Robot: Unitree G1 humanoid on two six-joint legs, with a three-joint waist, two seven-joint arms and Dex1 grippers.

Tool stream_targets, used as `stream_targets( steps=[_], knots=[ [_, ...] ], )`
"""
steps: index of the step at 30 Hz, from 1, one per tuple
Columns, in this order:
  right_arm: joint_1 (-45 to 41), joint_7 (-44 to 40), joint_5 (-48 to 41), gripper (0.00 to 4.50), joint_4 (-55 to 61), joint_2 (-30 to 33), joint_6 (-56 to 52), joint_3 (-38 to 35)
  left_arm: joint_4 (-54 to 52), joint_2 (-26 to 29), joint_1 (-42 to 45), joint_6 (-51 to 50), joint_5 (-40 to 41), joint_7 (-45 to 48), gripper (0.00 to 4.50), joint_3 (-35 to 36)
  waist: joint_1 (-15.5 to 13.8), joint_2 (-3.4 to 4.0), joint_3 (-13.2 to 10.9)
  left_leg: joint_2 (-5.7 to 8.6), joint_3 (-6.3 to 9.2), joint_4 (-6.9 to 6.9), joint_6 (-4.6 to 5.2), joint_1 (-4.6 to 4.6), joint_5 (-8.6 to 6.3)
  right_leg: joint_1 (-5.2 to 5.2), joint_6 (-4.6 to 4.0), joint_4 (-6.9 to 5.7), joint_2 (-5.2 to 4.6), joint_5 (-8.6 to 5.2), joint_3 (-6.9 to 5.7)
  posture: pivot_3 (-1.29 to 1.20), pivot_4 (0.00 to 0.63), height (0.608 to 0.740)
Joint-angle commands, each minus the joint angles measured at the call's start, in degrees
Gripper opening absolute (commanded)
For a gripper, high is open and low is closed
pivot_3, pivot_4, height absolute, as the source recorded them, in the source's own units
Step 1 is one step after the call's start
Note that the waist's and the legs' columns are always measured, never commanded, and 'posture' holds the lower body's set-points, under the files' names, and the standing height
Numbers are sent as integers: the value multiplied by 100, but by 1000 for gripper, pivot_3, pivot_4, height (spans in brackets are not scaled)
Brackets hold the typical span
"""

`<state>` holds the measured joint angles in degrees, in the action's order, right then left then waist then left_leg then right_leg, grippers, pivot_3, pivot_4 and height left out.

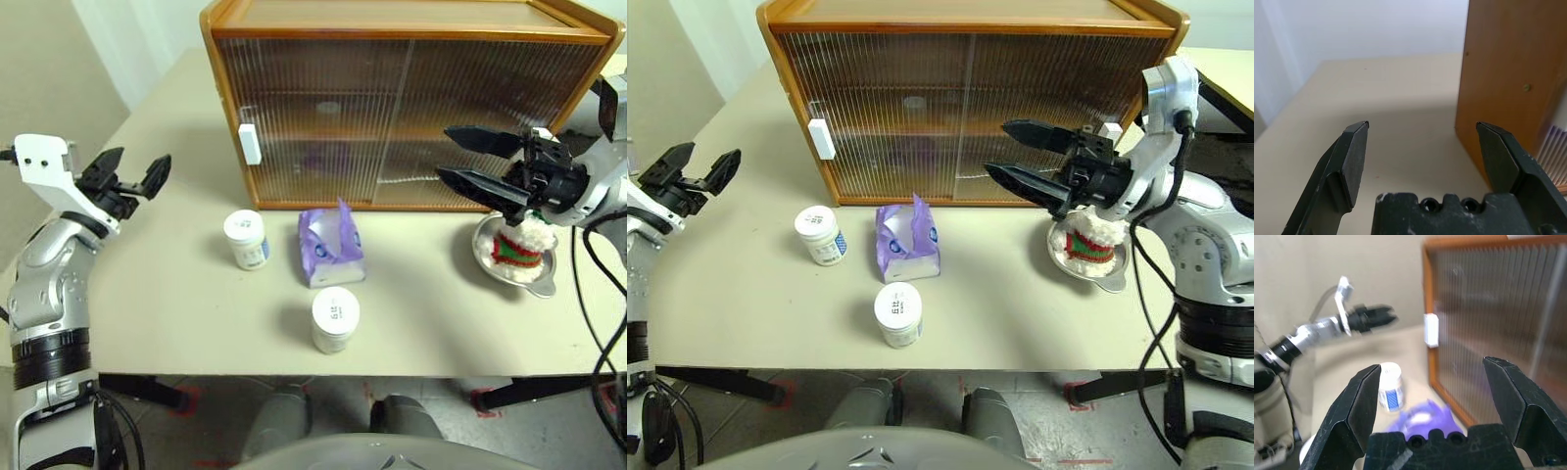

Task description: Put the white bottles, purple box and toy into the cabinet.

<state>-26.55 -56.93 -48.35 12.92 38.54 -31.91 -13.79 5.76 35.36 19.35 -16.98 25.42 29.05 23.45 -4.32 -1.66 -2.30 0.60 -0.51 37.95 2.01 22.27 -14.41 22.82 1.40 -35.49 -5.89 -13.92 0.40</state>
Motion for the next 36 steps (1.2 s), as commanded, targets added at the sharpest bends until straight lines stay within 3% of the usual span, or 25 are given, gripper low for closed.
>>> stream_targets(
  steps=[1, 4, 7, 17, 36],
  knots=[
    [-6, 37, -130, 4500, 44, -210, 89, -19, -152, -210, 45, -194, 77, -39, 4455, -200, 0, -7, 4, 0, 0, 0, 0, 0, 0, 0, 0, 0, 0, 0, 0, 71, 0, 740],
    [133, -10, -121, 4500, 33, -397, 191, -69, -226, -396, 72, -272, 82, -81, 4455, -308, 1, -8, 5, 0, -1, 0, -1, 0, 0, 0, 0, 1, 0, 1, 1, 69, 0, 740],
    [248, -55, -49, 4500, 32, -462, 275, -87, -282, -534, 124, -326, 71, -103, 3920, -412, 8, -9, 5, 0, -1, 0, -1, 1, 0, 1, -1, -1, 2, 3, 1, 66, 0, 740],
    [437, -104, 64, 4500, -185, -432, 584, -248, -199, -888, 551, -437, 71, -7, 28, -777, 21, -9, 5, 1, -5, 10, 4, -1, 3, -2, 0, -5, 47, 7, 6, 45, 0, 740],
    [378, 134, 115, 4500, -7, -491, 599, -168, -46, -1293, 936, -472, 38, 114, 28, -1225, 36, -9, 5, -28, -7, 24, 22, -4, 15, -2, -17, -7, 90, 17, 17, 27, 0, 740]
  ],
)
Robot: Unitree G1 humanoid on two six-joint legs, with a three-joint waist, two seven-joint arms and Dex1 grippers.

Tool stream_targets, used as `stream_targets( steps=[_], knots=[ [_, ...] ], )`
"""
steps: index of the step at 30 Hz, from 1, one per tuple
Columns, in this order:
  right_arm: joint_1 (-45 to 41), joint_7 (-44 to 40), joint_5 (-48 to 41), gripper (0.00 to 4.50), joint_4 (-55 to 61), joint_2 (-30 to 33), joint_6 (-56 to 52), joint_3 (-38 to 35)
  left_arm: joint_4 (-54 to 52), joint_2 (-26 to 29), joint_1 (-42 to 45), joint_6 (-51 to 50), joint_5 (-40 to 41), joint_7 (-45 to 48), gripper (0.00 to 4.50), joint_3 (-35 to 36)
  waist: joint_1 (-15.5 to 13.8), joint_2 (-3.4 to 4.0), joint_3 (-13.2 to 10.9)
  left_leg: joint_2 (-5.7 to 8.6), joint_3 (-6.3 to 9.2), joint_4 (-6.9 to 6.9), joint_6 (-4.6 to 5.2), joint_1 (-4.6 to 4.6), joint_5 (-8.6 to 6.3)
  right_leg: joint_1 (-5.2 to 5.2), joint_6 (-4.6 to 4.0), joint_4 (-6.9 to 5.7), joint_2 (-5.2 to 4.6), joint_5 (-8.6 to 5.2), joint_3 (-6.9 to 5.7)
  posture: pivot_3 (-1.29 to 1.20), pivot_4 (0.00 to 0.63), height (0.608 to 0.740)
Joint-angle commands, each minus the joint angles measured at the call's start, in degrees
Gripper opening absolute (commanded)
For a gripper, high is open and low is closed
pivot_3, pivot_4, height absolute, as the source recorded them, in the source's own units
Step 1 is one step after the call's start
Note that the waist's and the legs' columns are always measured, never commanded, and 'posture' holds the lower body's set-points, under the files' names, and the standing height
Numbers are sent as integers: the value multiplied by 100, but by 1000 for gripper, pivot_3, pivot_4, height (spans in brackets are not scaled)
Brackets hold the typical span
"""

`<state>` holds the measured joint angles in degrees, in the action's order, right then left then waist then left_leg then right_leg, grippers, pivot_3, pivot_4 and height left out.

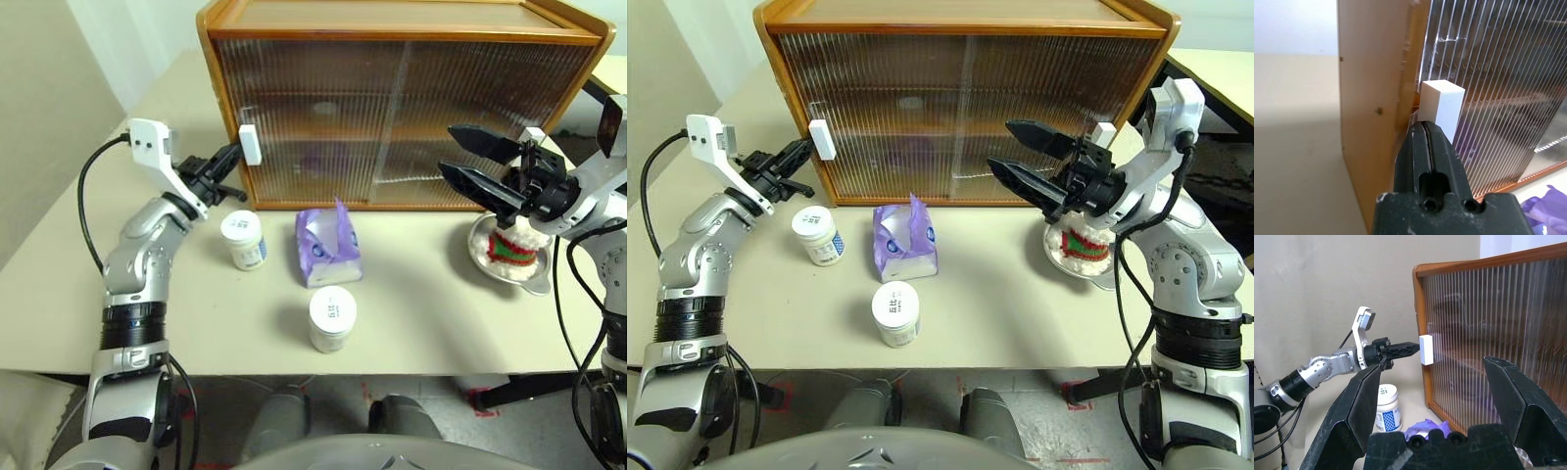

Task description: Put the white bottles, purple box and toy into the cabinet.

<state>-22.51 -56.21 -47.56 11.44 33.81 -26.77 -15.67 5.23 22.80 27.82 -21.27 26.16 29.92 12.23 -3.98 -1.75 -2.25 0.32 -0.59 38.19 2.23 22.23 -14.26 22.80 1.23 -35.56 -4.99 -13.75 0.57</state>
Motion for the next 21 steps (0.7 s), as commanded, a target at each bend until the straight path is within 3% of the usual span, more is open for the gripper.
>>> stream_targets(
  steps=[1, 21],
  knots=[
    [-18, 81, 33, 4500, 161, -28, 83, 24, 34, -41, 104, -31, -42, 33, 28, -105, 3, 0, 0, 0, 0, 0, 0, 0, 0, 0, 0, 0, 0, 0, 0, 25, 0, 740],
    [-4, 278, -1, 4500, 324, -2, 49, -34, 639, -563, 822, 138, -238, 392, 28, -687, 41, 0, 1, 1, -6, 14, 7, 1, 4, -5, 4, -3, 7, 3, 2, -12, 0, 740]
  ],
)
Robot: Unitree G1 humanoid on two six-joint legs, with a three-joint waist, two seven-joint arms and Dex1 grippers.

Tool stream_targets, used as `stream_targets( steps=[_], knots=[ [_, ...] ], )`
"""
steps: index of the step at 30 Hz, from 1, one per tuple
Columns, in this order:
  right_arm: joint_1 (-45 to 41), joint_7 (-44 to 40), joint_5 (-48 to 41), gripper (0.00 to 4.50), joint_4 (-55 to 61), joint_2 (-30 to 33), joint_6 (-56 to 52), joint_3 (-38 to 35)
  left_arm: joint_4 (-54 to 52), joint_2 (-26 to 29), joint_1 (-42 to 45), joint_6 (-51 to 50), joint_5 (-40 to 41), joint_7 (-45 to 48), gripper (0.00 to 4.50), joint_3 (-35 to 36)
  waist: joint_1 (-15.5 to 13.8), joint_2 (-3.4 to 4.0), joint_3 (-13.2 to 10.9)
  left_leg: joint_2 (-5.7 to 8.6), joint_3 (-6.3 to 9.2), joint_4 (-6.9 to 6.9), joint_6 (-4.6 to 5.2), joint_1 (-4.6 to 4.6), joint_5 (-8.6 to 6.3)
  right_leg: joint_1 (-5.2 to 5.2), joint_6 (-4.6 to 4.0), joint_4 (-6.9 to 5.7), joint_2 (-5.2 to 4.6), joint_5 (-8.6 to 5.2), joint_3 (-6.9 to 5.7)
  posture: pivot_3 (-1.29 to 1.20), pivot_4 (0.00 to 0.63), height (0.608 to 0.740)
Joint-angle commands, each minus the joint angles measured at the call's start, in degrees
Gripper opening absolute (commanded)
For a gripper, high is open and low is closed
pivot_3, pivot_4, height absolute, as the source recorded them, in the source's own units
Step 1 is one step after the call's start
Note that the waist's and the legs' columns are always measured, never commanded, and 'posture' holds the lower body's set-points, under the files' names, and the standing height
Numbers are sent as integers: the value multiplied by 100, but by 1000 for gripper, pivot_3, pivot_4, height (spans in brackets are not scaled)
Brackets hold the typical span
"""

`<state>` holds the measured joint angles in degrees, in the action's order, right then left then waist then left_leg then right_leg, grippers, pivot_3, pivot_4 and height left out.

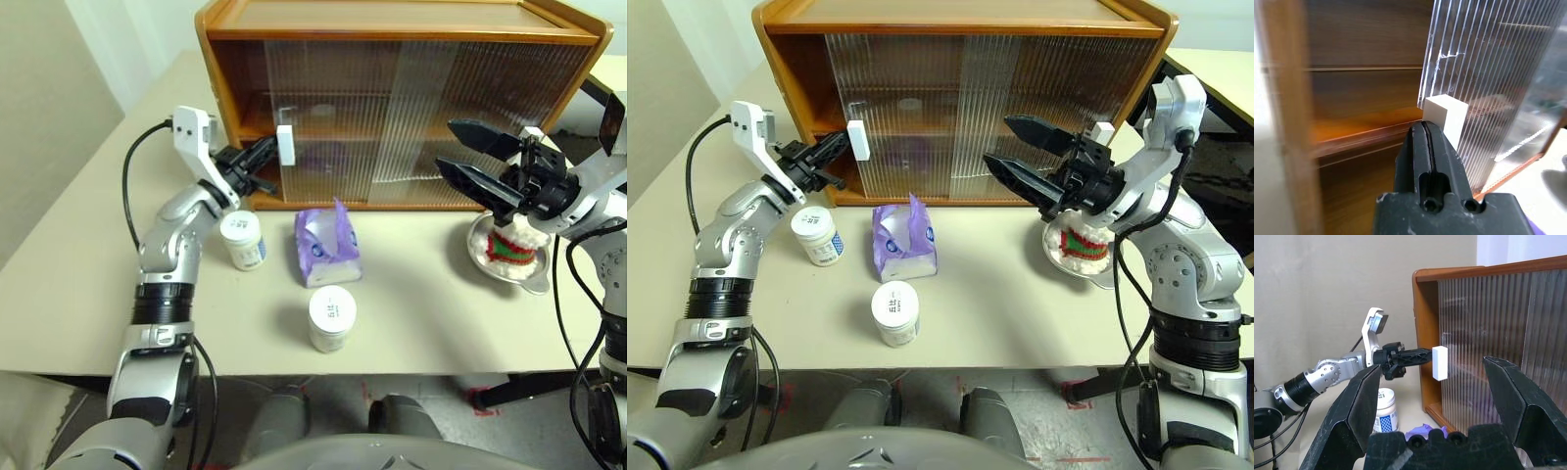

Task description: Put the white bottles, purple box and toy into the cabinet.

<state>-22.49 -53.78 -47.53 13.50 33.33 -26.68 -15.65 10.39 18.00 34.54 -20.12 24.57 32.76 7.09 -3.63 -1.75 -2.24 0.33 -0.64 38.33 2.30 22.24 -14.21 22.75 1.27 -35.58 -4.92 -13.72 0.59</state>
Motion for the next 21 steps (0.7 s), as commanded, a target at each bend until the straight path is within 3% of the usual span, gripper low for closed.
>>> stream_targets(
  steps=[1, 21],
  knots=[
    [1, 39, 0, 4500, 124, 54, 45, -40, 135, -114, 169, 37, -88, 135, 28, -204, 12, 0, 0, 0, 0, 2, 0, 0, 0, 0, 0, 0, 1, 0, 0, -14, 0, 740],
    [422, 277, -127, 4500, 535, 130, 18, -295, 1030, -711, 784, 322, -338, 472, 28, -633, 394, 2, -1, -1, -2, 63, 3, -7, 1, -30, 21, -12, 11, 2, 6, -103, 0, 740]
  ],
)
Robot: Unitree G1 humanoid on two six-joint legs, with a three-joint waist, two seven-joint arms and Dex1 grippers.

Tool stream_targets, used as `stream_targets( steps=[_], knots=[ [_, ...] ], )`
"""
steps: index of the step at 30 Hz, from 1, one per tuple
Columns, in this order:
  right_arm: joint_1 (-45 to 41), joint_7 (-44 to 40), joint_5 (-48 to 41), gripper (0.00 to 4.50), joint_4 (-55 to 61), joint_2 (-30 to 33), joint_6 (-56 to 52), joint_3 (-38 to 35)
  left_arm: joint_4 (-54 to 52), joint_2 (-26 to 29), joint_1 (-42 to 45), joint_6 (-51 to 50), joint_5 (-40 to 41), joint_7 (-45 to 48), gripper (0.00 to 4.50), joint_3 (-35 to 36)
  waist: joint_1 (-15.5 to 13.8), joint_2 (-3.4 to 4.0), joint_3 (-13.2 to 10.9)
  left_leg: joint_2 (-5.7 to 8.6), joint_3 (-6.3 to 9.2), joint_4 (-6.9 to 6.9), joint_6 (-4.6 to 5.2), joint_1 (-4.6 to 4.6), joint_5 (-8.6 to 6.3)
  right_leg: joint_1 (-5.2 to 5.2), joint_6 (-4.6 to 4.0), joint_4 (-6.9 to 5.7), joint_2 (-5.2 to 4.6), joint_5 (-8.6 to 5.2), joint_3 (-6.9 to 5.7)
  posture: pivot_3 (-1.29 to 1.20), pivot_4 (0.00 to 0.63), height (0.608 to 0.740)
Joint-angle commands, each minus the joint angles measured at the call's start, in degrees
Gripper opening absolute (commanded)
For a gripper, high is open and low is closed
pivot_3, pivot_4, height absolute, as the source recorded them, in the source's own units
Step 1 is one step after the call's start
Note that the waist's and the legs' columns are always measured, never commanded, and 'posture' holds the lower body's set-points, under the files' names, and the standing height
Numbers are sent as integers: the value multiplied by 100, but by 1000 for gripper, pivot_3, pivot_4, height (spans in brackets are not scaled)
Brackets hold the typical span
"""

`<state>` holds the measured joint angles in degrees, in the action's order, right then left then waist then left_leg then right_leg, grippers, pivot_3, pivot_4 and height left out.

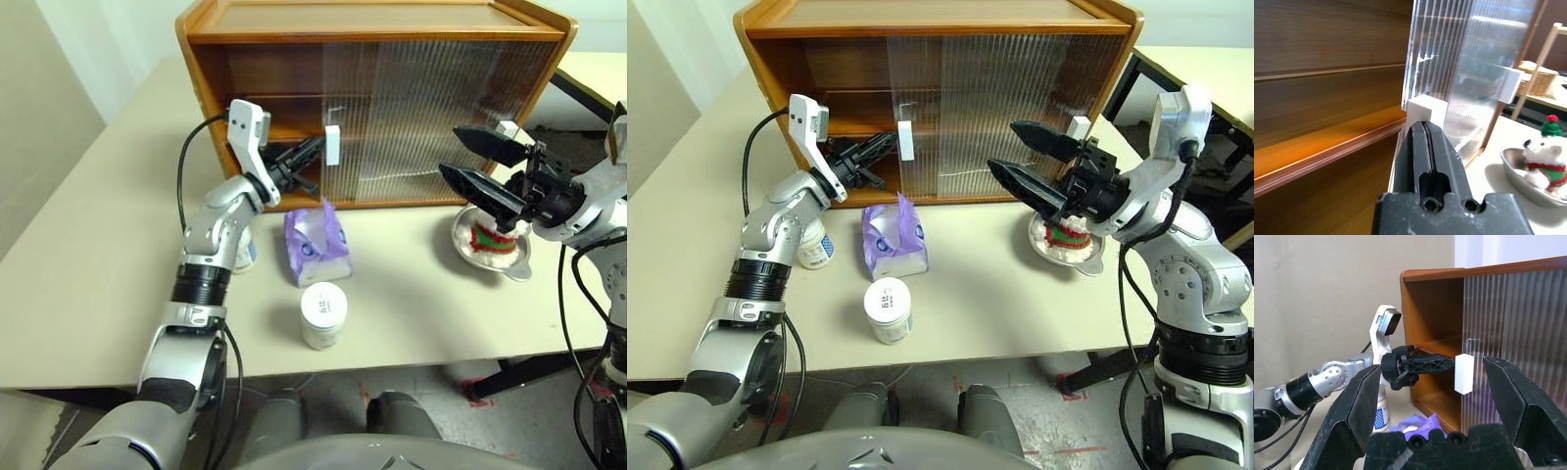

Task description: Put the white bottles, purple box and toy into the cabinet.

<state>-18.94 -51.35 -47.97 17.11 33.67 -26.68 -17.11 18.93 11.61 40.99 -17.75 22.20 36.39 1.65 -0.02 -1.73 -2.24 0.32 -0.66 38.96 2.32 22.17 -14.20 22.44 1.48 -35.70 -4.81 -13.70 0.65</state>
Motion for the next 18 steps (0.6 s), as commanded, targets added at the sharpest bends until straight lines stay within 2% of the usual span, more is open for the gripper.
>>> stream_targets(
  steps=[1, 12, 18],
  knots=[
    [84, 50, -94, 4500, 195, 107, 14, -165, 214, -94, 161, 105, -110, 123, 28, -99, 60, 0, 0, 0, 0, 0, 0, 1, 0, 0, 3, 0, 1, -1, 0, -107, 0, 740],
    [273, 158, -186, 4500, 352, 173, -11, -277, 743, -280, 377, 404, -242, 215, 28, -89, 217, 1, -1, 1, -1, 0, 1, 1, 0, 0, 12, -1, 9, -2, 22, -121, 0, 740],
    [182, 51, -161, 4500, 172, 195, 6, -210, 97, -160, 277, 206, 128, 287, 28, 210, 214, 1, -1, 1, -3, 0, 0, 0, 0, 0, 20, 0, 10, 1, 27, -89, 0, 740]
  ],
)
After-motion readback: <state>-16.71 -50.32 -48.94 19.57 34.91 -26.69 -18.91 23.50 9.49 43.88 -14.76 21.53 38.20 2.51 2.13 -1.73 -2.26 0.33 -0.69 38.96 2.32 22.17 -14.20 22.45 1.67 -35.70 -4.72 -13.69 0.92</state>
